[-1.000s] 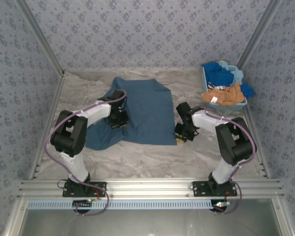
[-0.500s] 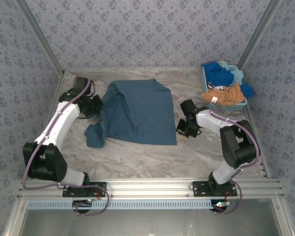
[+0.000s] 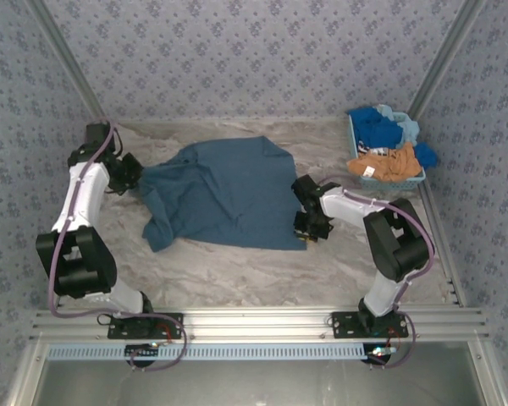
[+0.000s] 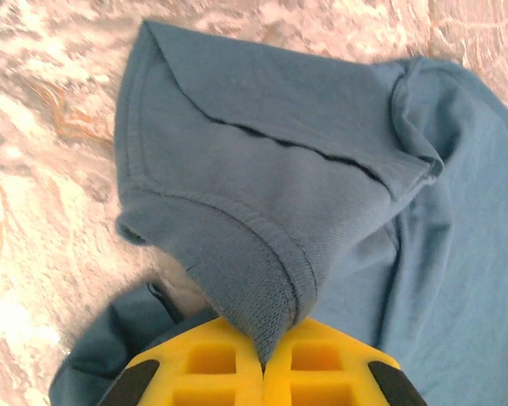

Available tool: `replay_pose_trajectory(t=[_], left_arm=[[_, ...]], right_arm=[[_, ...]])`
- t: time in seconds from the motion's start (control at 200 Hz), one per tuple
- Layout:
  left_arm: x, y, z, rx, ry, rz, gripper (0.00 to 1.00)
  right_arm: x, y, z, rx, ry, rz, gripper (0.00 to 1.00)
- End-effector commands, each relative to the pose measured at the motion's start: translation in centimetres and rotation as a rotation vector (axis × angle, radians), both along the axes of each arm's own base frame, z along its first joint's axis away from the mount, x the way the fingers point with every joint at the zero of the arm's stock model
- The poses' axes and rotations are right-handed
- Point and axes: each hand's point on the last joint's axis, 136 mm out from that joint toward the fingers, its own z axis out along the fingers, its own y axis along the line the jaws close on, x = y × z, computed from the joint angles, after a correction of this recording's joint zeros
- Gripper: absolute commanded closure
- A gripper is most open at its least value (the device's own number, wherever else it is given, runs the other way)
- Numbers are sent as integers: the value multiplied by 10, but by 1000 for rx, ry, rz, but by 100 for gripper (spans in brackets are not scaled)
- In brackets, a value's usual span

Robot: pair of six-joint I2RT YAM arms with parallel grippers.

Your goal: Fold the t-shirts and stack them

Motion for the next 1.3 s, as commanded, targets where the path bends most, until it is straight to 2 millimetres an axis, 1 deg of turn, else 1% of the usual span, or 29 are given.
replay_pose_trajectory(t=[0.0, 0.04, 0.105, 0.2, 0.255, 0.35, 0.445, 0.5, 0.515, 0.535, 0.59, 0.685, 0.779, 0.844, 0.984, 1.179, 1.294], left_arm=[[3, 25, 19, 29, -30, 26, 100], [4, 32, 23, 33, -39, 35, 100], [6, 36, 29, 34, -54, 34, 100], [13, 30, 35, -3, -84, 12, 100], [16, 24, 34, -34, -98, 0, 100], [21, 18, 25, -70, -98, -28, 100], [23, 20, 15, -55, -95, -43, 100], [24, 23, 6, -30, -114, -40, 100], [24, 23, 3, -26, -115, -41, 100], [28, 24, 0, -16, -141, -42, 100], [30, 24, -17, 10, -142, -50, 100], [34, 16, -49, 106, -72, -109, 100], [35, 11, -65, 216, -29, -136, 99], [36, 7, -69, 225, -45, -128, 99], [38, 4, -68, 231, -85, -133, 98], [53, -18, -68, 250, -136, -224, 95], [55, -28, -70, 296, -146, -252, 93]], right_arm=[[9, -3, -9, 0, -23, -36, 100], [13, -13, 0, -17, -50, -54, 100], [17, -28, 16, -36, -93, -84, 100], [20, -49, 35, -59, -123, -110, 100], [21, -61, 44, -73, -135, -124, 100], [21, -82, 50, -92, -135, -143, 100], [23, -101, 51, -115, -122, -172, 100], [27, -108, 49, -103, -113, -204, 100], [28, -108, 48, -102, -111, -182, 100], [30, -109, 47, -98, -108, -178, 100], [34, -111, 43, -92, -90, -173, 100], [41, -110, 36, -91, -69, -169, 100], [46, -110, 31, -98, -60, -167, 100], [48, -109, 28, -102, -51, -167, 100], [54, -111, 26, -138, -49, -153, 100], [51, -109, 25, -140, -48, -145, 100], [50, -107, 22, -130, -42, -152, 100]])
